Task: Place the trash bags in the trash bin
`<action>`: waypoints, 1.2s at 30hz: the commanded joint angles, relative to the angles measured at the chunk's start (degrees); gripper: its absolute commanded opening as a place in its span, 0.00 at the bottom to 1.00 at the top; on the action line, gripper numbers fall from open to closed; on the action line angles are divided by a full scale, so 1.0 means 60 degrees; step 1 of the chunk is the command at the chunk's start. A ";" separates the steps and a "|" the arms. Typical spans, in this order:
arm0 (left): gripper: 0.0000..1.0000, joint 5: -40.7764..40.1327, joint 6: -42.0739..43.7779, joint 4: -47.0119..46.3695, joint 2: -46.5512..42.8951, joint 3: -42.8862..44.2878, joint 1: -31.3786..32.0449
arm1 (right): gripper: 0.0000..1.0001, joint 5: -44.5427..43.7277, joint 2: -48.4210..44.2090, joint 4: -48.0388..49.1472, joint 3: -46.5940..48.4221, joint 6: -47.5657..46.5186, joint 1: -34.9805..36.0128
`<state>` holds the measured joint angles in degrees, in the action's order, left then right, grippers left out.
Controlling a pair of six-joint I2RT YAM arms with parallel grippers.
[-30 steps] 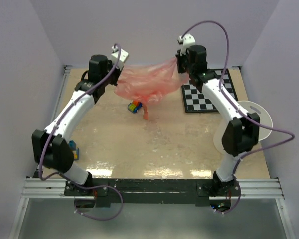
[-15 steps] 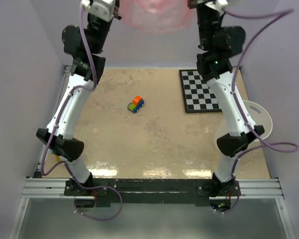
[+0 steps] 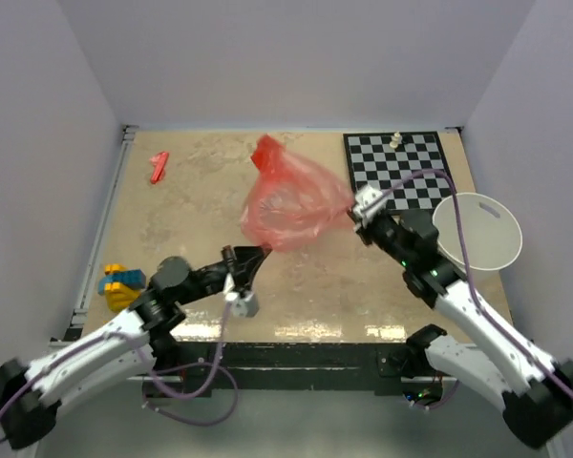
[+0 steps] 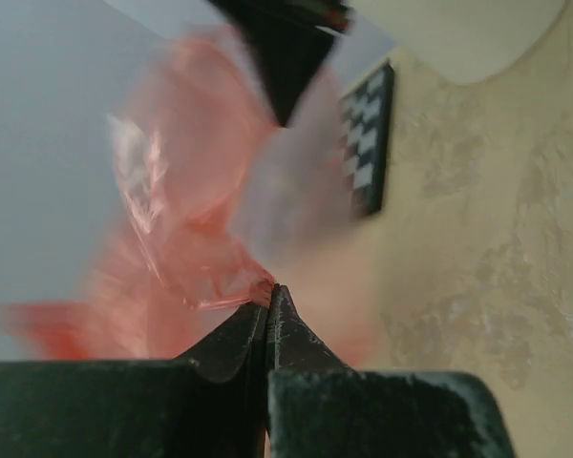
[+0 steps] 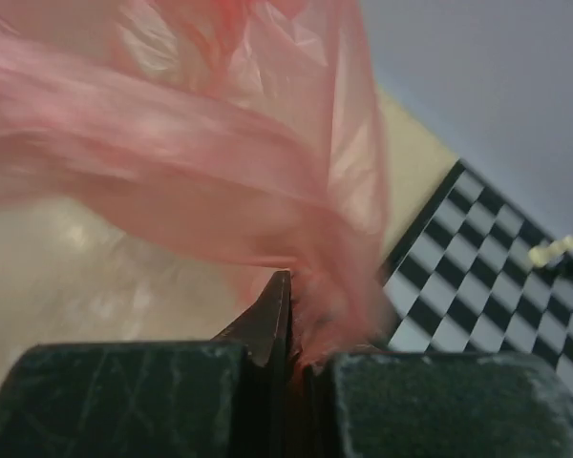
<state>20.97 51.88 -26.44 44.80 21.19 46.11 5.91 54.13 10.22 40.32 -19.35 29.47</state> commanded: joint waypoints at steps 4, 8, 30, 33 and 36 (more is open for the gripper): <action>0.00 -0.0779 -0.1875 0.3993 -0.2709 0.1942 0.0064 | 0.00 0.0247 -0.2892 -0.2816 0.0954 0.0574 0.0083; 0.00 -0.3867 -0.3749 0.4143 -0.0761 0.3117 0.0050 | 0.00 -0.0879 -0.0005 -0.2379 0.2301 0.1362 0.0068; 0.00 -0.2722 -0.4295 -0.0351 0.9246 1.7042 -0.3584 | 0.00 -0.0551 0.9865 0.3310 1.7777 0.0854 -0.1164; 0.00 -0.2150 -0.3334 -0.2543 0.9162 1.6747 -0.2751 | 0.00 0.0374 0.7773 0.7380 1.3935 -0.0139 -0.0681; 0.00 -0.1009 -0.1065 -0.5065 0.8430 1.4143 -0.1945 | 0.02 0.0904 0.6421 0.8681 1.0562 -0.1663 -0.0167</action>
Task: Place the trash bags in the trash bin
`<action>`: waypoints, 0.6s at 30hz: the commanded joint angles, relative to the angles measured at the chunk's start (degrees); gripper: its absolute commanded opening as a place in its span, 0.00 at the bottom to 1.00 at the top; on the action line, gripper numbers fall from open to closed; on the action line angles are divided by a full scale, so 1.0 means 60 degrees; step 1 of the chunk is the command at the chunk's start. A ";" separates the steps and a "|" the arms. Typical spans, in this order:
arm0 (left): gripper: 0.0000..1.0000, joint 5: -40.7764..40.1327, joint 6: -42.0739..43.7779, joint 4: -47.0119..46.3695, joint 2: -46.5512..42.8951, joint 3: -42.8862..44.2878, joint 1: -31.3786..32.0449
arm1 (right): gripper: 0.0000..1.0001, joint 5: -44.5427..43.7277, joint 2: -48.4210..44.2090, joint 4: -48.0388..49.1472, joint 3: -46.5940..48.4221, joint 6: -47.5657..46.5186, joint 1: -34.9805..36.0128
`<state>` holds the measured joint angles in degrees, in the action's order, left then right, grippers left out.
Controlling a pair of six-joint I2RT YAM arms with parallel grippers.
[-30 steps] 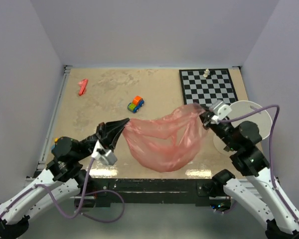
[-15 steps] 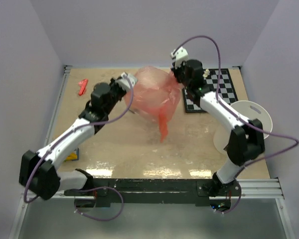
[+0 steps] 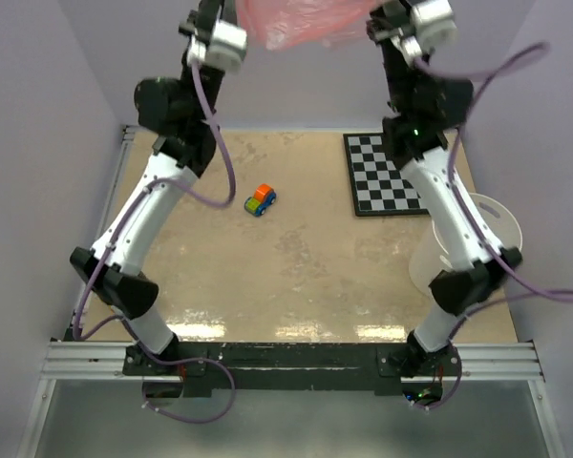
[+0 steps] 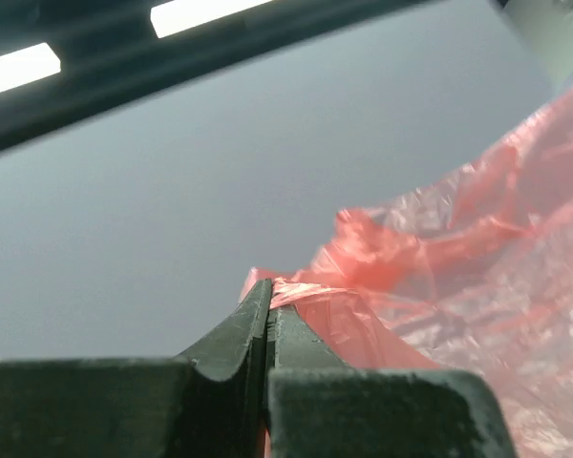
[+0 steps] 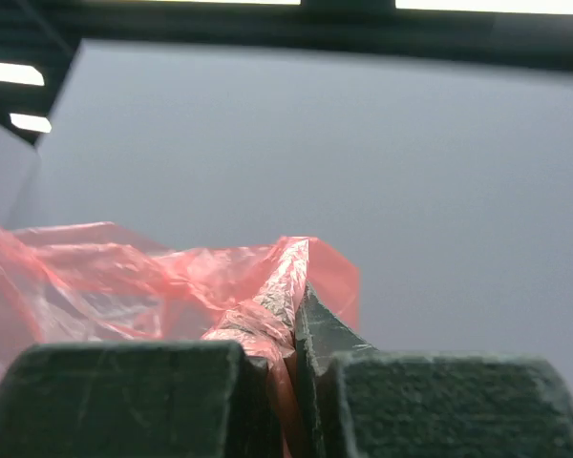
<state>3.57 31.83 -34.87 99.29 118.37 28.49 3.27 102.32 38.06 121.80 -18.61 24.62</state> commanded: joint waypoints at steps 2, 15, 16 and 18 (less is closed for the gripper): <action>0.00 0.2231 0.2778 -0.4833 -0.0756 -0.3869 0.1285 | 0.01 0.1258 -0.2110 0.3984 -0.4952 -0.2315 0.0686; 0.00 0.3392 0.2852 0.4711 -1.3327 -1.5526 0.2839 | 0.00 0.3101 -1.3785 -0.8908 -1.2448 -0.1761 0.0862; 0.00 0.2925 0.2766 0.4844 -1.2745 -1.5306 0.2854 | 0.00 0.2755 -1.3367 -0.8835 -1.2361 -0.1718 0.0848; 0.00 0.0766 0.1631 0.5006 -1.1617 -1.4619 0.2839 | 0.00 0.1686 -1.1716 -0.8702 -1.1938 -0.1018 0.0862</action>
<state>20.82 51.42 -14.24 20.21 24.29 45.78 15.40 22.46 -13.45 45.41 -31.70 29.58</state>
